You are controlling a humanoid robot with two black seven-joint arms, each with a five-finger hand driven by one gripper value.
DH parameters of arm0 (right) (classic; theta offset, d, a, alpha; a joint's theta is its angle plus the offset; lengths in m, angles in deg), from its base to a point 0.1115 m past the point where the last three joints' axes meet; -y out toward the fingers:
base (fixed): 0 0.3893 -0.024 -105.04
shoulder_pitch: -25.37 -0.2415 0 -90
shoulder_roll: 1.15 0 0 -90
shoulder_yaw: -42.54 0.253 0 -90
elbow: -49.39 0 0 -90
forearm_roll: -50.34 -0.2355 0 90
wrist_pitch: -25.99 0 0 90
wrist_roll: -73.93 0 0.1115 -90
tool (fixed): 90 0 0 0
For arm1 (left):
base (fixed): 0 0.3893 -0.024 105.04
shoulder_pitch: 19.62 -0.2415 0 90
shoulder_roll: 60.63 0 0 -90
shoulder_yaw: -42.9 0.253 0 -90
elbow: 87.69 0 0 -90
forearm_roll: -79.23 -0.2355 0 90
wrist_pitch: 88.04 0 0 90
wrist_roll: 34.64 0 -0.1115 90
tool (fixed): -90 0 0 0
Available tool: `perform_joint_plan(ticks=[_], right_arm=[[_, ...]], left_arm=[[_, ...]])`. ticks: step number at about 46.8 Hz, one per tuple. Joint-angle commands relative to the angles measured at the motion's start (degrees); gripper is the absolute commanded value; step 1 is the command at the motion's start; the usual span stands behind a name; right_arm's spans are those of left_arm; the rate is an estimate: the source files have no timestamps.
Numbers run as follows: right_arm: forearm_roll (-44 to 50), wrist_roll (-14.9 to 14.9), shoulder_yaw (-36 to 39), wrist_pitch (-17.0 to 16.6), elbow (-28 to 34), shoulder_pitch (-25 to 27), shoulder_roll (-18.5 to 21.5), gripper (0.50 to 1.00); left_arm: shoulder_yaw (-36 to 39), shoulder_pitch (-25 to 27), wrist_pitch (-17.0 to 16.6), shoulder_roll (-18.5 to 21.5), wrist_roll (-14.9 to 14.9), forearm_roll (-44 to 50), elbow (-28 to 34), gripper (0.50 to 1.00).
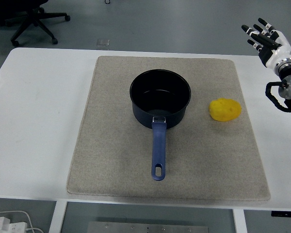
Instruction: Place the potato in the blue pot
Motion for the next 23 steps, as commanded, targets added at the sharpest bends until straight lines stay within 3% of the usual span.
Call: perform_joint_plan(ticks=[1,23], right_arm=[[0.0,0.0,0.0,0.0,-0.1,-0.1,0.1,0.93],[0.0,0.0,0.0,0.0,-0.1,0.1,0.4,0.928]], left_arm=[[0.1,-0.1,0.3,0.0,-0.1,0.0,0.1,0.996],[0.1,-0.5,0.1,0.0,-0.2,0.0,0.2,0.996]])
